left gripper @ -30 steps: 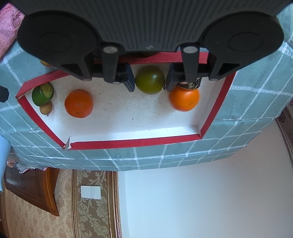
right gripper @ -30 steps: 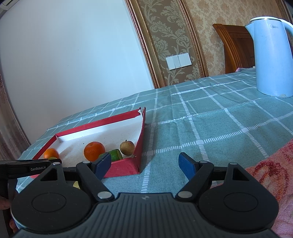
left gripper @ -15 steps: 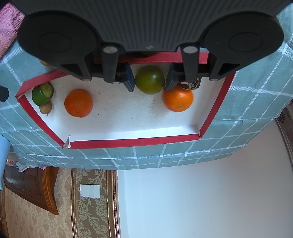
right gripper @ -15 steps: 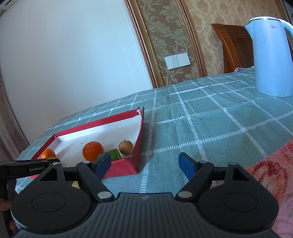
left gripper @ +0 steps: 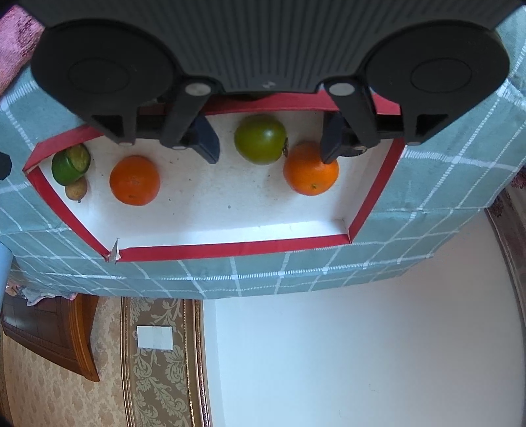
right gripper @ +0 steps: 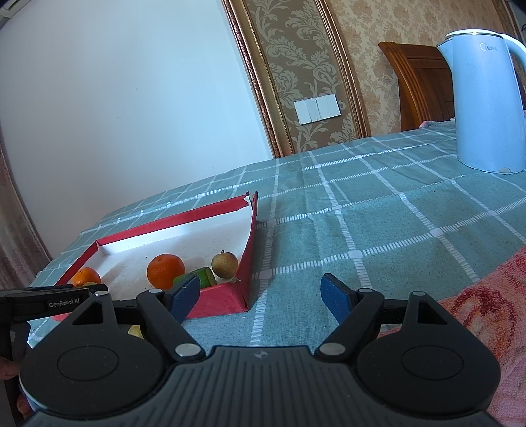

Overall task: Organize fruits
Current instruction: 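Lower the green-yellow fruit into the box and open the left gripper, then reach the right gripper to the small brown round fruit and grasp it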

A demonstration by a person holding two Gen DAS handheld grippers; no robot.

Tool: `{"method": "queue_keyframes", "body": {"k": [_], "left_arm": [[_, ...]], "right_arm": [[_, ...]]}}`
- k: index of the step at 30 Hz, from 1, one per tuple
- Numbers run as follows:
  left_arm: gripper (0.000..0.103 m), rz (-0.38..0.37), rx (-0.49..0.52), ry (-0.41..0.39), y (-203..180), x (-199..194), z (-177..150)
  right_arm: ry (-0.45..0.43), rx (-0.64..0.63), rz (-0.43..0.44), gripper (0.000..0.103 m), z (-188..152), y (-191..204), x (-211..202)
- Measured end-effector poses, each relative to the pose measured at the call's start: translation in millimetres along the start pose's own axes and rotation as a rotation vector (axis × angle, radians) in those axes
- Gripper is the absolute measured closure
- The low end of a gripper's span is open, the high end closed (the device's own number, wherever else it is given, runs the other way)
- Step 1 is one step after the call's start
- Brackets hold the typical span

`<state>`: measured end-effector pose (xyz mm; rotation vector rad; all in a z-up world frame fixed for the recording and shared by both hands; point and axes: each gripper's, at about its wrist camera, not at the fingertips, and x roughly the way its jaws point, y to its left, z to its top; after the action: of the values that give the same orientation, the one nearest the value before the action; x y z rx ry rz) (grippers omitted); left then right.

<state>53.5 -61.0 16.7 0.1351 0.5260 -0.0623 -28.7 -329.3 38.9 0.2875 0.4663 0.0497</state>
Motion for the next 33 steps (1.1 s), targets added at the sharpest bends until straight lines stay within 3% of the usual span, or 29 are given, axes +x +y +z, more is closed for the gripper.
{"method": "queue_keyframes", "body": {"k": [3, 5, 12, 33], "left_arm": [[0.028, 0.007, 0.000, -0.011, 0.7, -2.5, -0.6], [0.013, 0.019, -0.007, -0.021, 1.7, -5.1, -0.3], [0.000, 0.061, -0.027, -0.040, 4.8, -17.0, 2.2], [0.000, 0.142, -0.123, -0.036, 45.0, -57.7, -10.1]], "right_arm": [[0.000, 0.000, 0.000, 0.022, 0.1, -0.1, 0.0], [0.001, 0.000, 0.000, 0.022, 0.2, -0.2, -0.1], [0.001, 0.000, 0.000, 0.022, 0.4, -0.8, -0.5], [-0.011, 0.003, -0.026, 0.022, -0.8, -1.0, -6.2]]}}
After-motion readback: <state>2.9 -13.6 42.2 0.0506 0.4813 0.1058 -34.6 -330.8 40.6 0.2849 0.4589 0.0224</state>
